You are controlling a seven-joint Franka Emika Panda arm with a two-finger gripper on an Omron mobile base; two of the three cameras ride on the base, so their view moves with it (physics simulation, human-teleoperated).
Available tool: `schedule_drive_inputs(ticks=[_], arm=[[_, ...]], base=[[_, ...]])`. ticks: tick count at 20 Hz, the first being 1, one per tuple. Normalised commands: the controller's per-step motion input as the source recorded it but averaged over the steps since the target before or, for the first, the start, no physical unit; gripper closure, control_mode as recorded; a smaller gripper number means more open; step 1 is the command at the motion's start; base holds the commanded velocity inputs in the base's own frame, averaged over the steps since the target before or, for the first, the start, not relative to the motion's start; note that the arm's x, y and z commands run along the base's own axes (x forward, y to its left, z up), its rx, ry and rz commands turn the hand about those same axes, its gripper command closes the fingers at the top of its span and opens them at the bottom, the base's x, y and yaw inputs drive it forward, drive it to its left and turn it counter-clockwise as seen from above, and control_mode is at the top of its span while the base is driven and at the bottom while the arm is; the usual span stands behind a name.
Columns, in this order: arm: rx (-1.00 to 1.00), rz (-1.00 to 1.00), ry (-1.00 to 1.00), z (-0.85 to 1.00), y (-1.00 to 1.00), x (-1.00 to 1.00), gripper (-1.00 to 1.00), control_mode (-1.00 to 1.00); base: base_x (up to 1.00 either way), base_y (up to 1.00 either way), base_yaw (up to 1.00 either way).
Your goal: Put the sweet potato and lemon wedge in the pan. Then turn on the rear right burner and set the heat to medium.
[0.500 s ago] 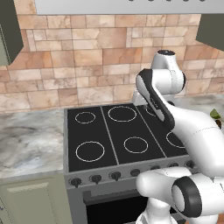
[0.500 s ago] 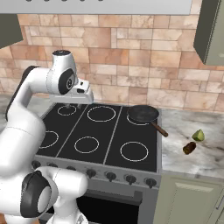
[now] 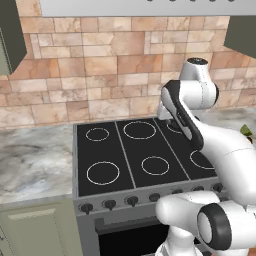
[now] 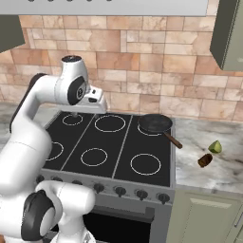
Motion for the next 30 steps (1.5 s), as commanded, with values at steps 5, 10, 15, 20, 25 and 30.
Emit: schedule_drive_inputs(ticks=[5,10,15,20,25,30], arm=[[0.00,-0.05,0.00,-0.01,-1.00,-0.03,-1.00,-1.00],[0.00,-0.05,0.05,-0.21,-1.00,0.00,-1.00,-1.00],[0.00,-0.09,0.11,-0.59,-1.00,0.00,-1.00,-1.00],[0.00,-0.15,0.07,-0.69,-1.00,0.00,-1.00,-1.00],[0.00,-0.24,0.13,-0.10,-0.96,0.31,-1.00,-1.00],[0.00,-0.25,0.13,-0.04,-0.87,0.52,-1.00,-1.00]], base=[[0.00,0.00,0.00],[0.00,0.00,0.00],[0.00,0.00,0.00],[0.00,0.00,0.00],[0.00,0.00,0.00],[0.00,0.00,0.00]])
